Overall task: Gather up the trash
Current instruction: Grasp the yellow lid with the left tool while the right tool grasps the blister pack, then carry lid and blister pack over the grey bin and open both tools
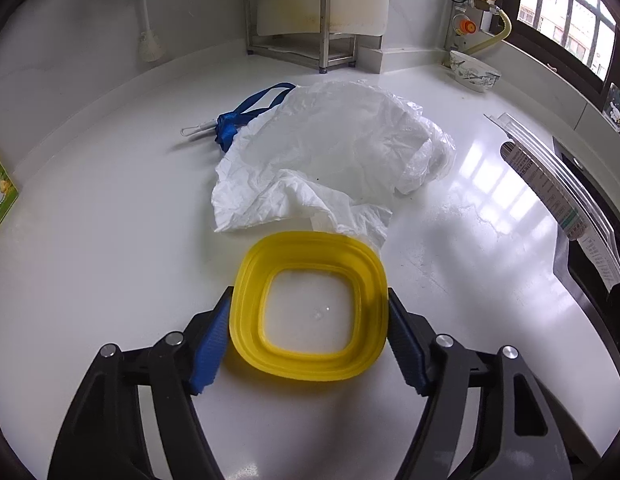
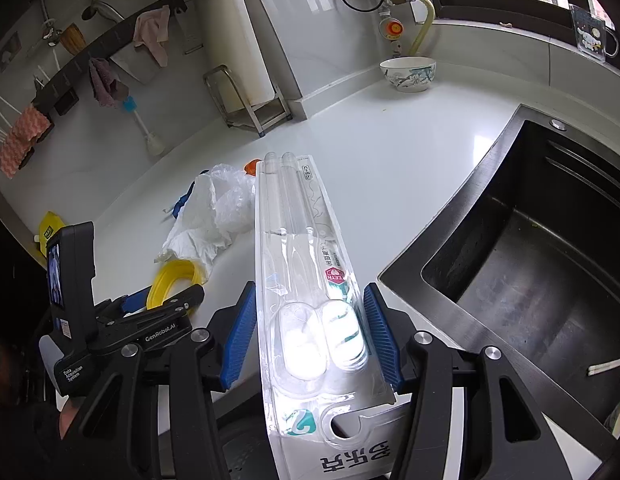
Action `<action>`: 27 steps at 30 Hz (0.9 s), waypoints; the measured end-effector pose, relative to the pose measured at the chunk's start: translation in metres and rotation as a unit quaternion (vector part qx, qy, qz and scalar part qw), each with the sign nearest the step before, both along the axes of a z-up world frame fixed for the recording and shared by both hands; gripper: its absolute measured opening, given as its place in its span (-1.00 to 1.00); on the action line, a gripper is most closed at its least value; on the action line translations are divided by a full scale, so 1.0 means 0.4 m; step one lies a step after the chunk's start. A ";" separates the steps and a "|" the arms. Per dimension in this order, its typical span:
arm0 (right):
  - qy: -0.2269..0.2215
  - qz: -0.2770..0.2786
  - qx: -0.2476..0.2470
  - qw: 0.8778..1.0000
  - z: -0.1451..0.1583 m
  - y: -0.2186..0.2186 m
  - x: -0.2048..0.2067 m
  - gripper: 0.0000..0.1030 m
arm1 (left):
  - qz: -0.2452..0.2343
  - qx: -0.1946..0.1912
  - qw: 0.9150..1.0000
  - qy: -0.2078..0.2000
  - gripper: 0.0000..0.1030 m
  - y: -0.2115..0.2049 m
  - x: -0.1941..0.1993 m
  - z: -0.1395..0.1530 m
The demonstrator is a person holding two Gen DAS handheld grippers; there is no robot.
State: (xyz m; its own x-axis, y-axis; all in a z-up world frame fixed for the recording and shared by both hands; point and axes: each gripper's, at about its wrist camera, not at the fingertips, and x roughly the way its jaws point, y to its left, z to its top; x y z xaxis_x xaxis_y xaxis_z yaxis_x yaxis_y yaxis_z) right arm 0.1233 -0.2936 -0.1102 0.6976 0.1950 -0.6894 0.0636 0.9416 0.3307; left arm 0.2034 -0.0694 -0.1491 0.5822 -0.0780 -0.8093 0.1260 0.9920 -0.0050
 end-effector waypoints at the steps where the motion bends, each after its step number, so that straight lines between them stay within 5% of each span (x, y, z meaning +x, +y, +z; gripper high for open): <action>1: 0.001 0.001 0.000 1.000 0.000 0.002 -0.001 0.01 | 0.001 0.001 1.000 0.000 0.32 0.001 -0.001 0.001; 27: -0.028 0.025 0.008 0.999 0.138 0.019 -0.192 0.00 | -0.004 -0.003 0.999 -0.049 0.31 0.038 -0.225 0.223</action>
